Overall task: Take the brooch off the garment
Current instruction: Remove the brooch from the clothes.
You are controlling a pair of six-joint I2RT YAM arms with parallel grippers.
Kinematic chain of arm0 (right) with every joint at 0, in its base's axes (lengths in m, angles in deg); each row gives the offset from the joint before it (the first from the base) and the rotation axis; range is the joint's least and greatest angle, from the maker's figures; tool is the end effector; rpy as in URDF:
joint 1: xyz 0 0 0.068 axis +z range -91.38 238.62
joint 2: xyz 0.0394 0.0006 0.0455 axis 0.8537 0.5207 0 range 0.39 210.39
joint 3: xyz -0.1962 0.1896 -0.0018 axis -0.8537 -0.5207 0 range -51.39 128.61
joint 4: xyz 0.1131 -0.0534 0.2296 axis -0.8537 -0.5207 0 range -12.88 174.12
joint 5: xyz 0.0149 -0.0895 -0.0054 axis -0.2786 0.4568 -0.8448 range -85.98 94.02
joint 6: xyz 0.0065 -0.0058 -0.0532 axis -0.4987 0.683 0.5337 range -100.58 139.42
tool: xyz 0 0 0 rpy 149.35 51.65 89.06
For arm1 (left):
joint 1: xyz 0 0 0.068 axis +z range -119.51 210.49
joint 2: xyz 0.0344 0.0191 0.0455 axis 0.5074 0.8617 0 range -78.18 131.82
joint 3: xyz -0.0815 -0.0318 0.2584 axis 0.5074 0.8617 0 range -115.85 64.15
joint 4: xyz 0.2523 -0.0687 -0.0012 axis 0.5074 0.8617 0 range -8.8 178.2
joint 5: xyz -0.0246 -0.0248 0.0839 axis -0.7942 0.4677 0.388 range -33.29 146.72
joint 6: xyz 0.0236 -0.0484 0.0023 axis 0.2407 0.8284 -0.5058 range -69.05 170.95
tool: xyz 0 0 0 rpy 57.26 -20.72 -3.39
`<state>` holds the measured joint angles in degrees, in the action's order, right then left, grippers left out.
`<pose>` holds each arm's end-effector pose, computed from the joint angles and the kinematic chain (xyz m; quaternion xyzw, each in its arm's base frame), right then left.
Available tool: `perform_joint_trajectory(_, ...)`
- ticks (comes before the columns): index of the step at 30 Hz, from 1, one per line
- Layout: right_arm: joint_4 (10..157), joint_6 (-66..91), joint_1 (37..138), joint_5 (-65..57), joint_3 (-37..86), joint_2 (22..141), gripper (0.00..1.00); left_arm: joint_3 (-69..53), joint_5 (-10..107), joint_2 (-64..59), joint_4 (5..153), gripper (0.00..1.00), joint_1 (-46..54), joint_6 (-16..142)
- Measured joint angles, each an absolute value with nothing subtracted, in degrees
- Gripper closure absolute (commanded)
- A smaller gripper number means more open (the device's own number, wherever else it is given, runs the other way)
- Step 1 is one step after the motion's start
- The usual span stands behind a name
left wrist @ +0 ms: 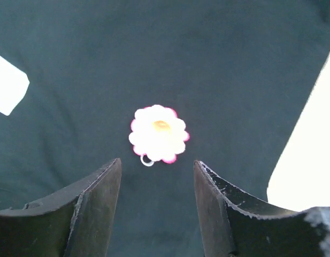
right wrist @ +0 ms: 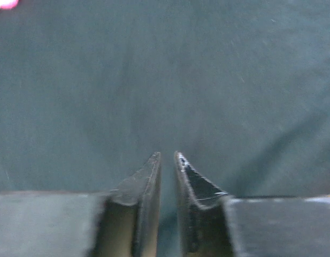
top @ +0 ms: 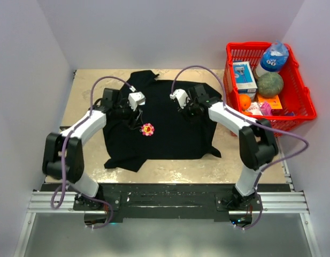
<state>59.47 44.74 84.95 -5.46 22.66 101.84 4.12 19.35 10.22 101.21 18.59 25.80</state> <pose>0.3421 0.1759 0.2267 -0.4347 0.8366 0.0810 0.3233 0.3132 -0.0879 0.2373 0.3892 0.8035 -0.2586 0.3689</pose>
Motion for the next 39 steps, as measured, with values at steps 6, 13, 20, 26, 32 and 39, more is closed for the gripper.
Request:
perform_joint_trajectory(6,61.1,36.5,85.0,-6.0,27.9,111.8,0.86,1.0,24.3,22.5,96.8,0.37,18.4,37.0)
perform_joint_trajectory(13,61.0,34.4,85.0,-5.5,22.8,109.1,0.86,1.0,24.3,24.0,95.5,0.46,16.8,40.8)
perform_joint_trajectory(20,60.9,34.6,85.0,-4.5,21.9,108.8,0.85,0.9,27.9,26.3,95.4,0.51,16.7,41.4)
perform_joint_trajectory(26,59.6,34.7,85.0,-4.6,23.0,109.0,0.84,-0.8,27.8,28.2,96.3,0.55,16.8,41.5)
perform_joint_trajectory(32,59.5,34.7,85.2,-4.7,25.0,110.1,0.83,-1.6,21.6,29.9,96.9,0.63,16.8,42.4)
perform_joint_trajectory(39,58.7,34.3,86.9,-9.7,28.5,112.3,0.84,-2.4,20.3,30.8,97.4,0.94,16.8,42.6)
